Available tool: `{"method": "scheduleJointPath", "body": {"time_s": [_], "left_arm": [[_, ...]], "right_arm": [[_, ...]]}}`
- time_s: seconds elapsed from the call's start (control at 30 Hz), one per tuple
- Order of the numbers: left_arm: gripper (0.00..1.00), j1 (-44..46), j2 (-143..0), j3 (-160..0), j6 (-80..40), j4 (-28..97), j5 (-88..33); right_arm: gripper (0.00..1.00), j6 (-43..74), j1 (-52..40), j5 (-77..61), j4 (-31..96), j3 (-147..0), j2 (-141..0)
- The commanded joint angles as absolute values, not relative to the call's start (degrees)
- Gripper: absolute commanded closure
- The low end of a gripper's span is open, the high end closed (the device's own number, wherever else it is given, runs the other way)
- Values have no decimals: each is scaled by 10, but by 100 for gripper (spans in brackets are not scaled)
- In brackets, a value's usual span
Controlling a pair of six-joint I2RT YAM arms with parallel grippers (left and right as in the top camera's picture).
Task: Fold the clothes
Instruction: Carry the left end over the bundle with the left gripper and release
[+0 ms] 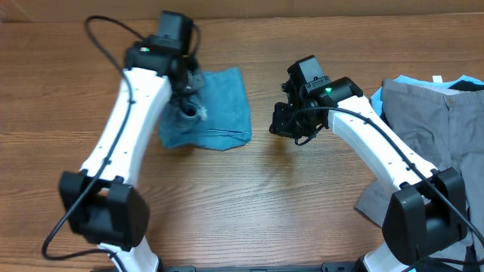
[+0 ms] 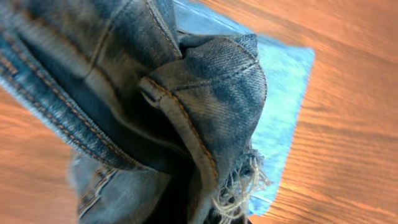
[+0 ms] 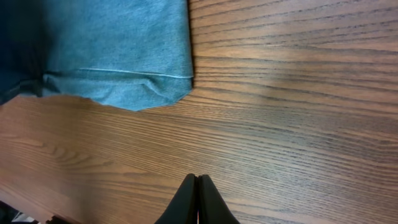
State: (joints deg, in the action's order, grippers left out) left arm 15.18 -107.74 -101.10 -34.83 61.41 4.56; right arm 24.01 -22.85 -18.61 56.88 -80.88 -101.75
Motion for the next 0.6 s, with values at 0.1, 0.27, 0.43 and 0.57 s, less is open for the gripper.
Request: {"method": "scheduleJointPath", "body": {"time_s": [0.1,0.27,0.43,0.57], "left_arm": [[96,200,-1138,-998,-375,590,34],[92,203,-1146,-998,-380,556,25],[59,203,-1147,-998,-380,525,-8],[27,203,-1146,-998,-379,518,-27]], "right_arm": [[96,245,-226,-180,570,-814,-1021],[96,245,-226,-180,569,-813,-1024],[96,245,-226,-180,566,-807,-1028],[96,245,-226,-175,566,-798,-1029]]}}
